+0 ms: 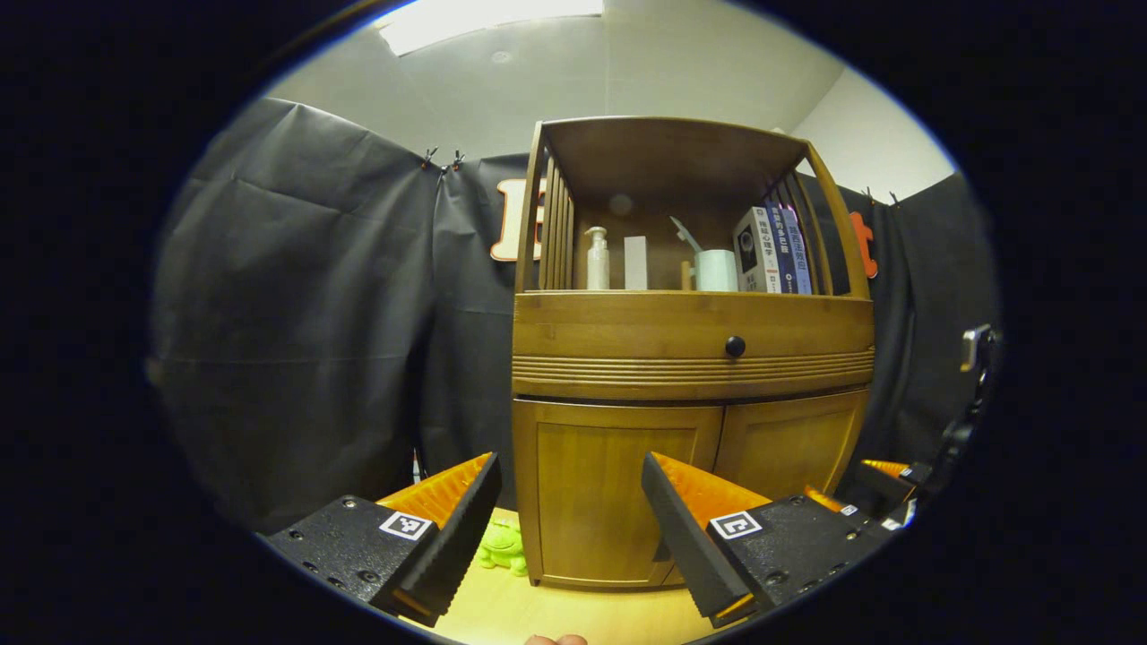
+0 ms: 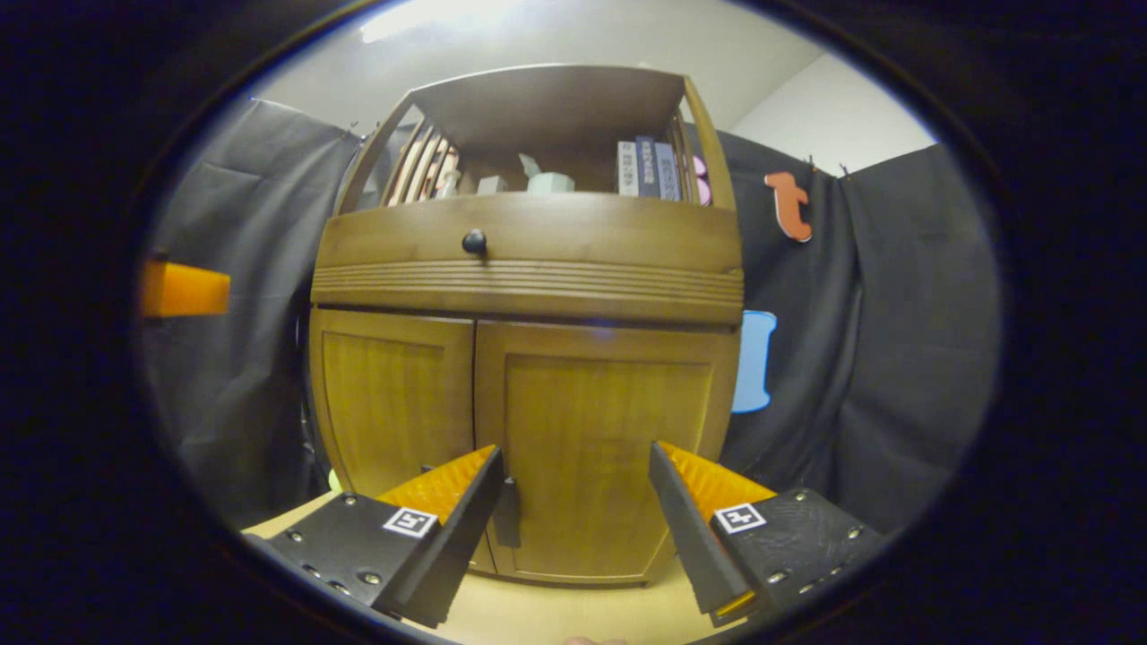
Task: Open the right door of the double-door shoe cabinet with the right hand, and open the left door with the left hand.
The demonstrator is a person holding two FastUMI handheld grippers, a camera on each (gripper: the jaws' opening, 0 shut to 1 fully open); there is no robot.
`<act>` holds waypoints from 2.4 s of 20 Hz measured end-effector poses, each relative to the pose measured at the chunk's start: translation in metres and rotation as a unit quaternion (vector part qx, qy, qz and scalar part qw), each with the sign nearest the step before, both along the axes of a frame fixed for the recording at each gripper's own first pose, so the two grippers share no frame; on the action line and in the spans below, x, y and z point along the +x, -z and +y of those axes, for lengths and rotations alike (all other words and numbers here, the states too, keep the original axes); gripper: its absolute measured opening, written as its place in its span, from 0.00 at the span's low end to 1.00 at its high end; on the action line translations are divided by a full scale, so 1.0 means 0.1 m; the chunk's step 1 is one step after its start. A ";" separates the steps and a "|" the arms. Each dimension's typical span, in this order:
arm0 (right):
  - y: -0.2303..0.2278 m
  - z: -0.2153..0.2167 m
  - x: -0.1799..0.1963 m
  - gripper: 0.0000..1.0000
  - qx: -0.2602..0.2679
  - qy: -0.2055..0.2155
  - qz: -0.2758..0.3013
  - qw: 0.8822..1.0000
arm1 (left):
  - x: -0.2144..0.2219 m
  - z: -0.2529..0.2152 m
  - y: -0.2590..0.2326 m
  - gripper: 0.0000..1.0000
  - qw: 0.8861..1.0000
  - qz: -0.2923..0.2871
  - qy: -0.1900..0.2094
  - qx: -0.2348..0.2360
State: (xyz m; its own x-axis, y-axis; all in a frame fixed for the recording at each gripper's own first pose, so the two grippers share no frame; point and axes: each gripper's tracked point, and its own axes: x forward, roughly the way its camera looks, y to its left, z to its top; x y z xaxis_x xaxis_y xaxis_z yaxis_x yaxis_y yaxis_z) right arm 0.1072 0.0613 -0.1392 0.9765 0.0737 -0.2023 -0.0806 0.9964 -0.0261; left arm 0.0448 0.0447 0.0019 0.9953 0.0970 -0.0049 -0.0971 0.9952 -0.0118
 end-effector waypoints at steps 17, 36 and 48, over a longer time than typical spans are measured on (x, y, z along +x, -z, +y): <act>1.41 0.76 0.60 0.39 0.002 0.007 0.125 0.992 | -0.12 0.70 0.03 0.94 0.998 0.004 -0.061 0.013; 1.46 0.68 0.60 0.27 0.019 0.056 0.135 0.989 | -0.27 0.51 -0.10 0.94 0.999 -0.011 -0.033 0.014; 1.45 0.64 0.64 0.27 0.031 0.090 0.143 0.985 | -0.38 -0.12 -0.06 0.94 0.999 -0.009 0.046 -0.003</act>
